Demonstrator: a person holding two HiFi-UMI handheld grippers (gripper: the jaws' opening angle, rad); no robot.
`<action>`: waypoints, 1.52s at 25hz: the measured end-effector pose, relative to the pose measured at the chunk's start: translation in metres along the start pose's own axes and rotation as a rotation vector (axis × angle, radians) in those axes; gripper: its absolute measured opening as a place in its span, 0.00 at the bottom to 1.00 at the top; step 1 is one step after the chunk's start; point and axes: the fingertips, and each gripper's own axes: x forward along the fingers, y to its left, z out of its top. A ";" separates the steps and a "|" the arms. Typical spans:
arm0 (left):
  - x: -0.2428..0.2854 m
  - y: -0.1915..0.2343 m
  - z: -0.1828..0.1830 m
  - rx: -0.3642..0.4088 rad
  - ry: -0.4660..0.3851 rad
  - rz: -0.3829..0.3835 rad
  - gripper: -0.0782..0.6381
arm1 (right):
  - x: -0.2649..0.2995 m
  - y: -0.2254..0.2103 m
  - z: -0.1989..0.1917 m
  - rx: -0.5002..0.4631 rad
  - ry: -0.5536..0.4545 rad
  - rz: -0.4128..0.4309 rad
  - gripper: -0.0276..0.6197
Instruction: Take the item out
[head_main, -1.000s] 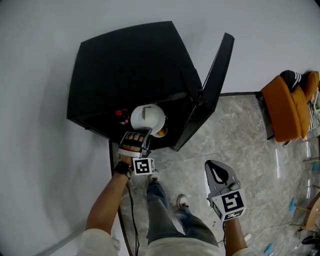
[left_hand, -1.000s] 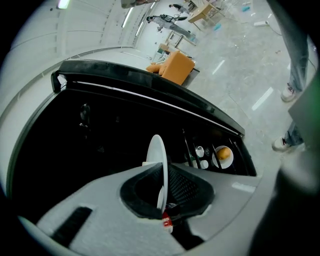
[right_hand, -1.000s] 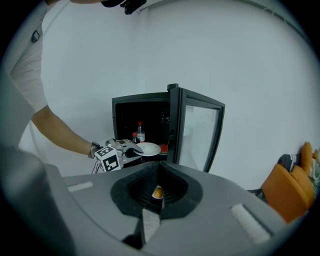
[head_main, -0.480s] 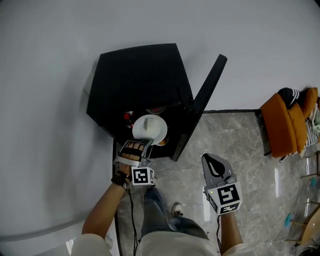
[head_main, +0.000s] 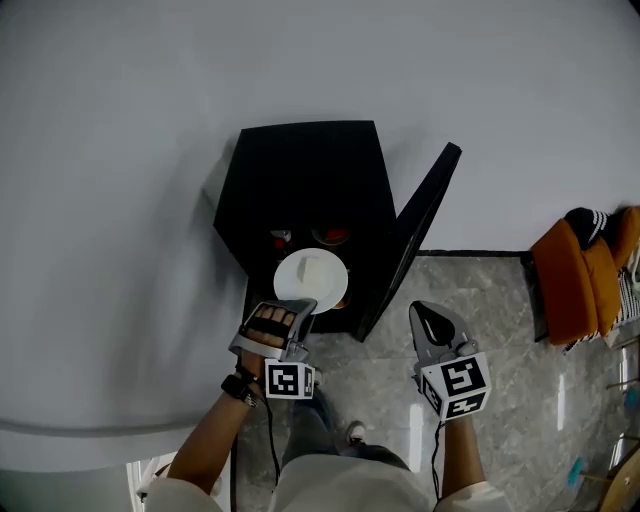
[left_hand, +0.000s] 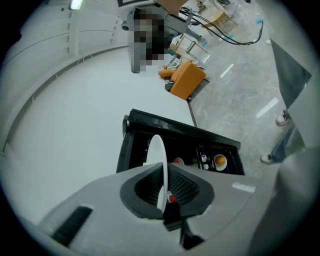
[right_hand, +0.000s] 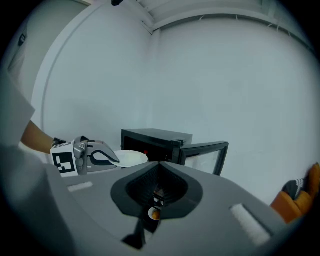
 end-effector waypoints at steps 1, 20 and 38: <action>-0.009 0.004 0.004 -0.003 0.000 0.005 0.13 | -0.003 0.001 0.005 -0.003 -0.010 0.008 0.05; -0.152 0.068 0.029 -0.057 0.080 0.075 0.13 | -0.059 0.046 0.070 -0.110 -0.154 0.070 0.05; -0.207 0.069 0.056 -0.047 0.107 0.084 0.13 | -0.093 0.066 0.066 -0.092 -0.128 0.111 0.05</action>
